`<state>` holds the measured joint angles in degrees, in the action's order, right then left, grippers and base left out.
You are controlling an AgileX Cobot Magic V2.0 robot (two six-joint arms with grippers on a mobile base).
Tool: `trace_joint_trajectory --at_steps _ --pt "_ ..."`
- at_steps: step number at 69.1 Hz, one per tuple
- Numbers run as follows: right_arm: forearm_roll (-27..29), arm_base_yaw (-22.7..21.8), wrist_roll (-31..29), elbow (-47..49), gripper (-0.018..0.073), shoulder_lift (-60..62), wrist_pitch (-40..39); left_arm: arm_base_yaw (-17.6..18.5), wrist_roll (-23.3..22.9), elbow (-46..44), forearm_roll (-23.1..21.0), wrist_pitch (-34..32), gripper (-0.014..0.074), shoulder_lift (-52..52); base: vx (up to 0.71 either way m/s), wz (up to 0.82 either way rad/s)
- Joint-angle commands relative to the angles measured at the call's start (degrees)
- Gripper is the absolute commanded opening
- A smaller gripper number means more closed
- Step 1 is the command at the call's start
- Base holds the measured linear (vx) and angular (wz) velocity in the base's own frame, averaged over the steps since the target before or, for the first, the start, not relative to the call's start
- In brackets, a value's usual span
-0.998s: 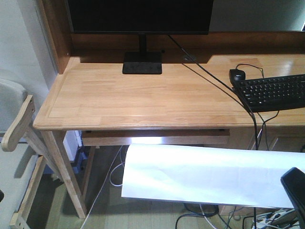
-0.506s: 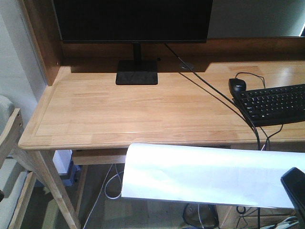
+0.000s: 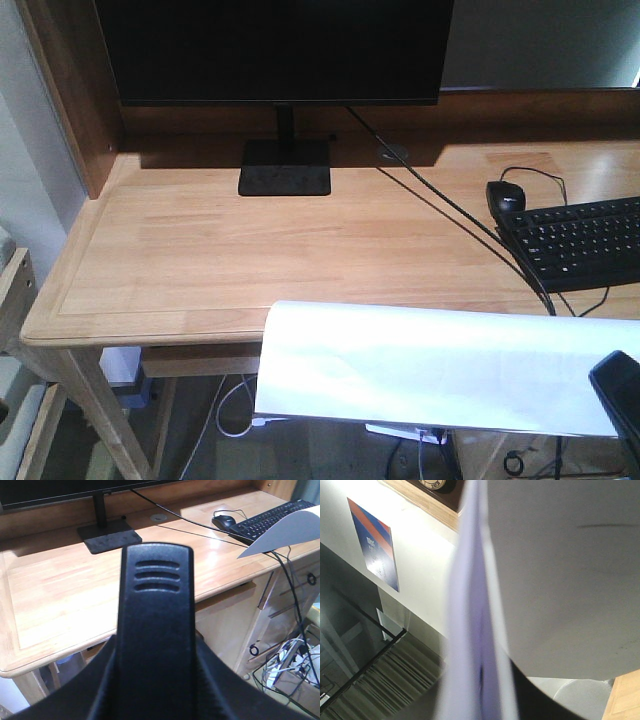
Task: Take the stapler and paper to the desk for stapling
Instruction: 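Approach the desk edge, holding the paper and stapler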
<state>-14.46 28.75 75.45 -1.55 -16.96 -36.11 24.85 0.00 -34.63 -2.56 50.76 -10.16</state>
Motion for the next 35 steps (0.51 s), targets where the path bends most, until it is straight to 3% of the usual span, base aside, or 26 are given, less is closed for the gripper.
trace_joint_trajectory --at_steps 1,35 --pt "-0.03 -0.22 -0.59 -0.27 -0.0005 -0.3 -4.02 0.17 -0.44 -1.52 -0.42 -6.36 -0.0006 -0.81 0.09 0.03" --pt "-0.03 -0.22 -0.59 -0.27 -0.0005 -0.3 -4.02 0.17 -0.44 -1.52 -0.42 -6.36 -0.0006 -0.81 0.08 0.02"
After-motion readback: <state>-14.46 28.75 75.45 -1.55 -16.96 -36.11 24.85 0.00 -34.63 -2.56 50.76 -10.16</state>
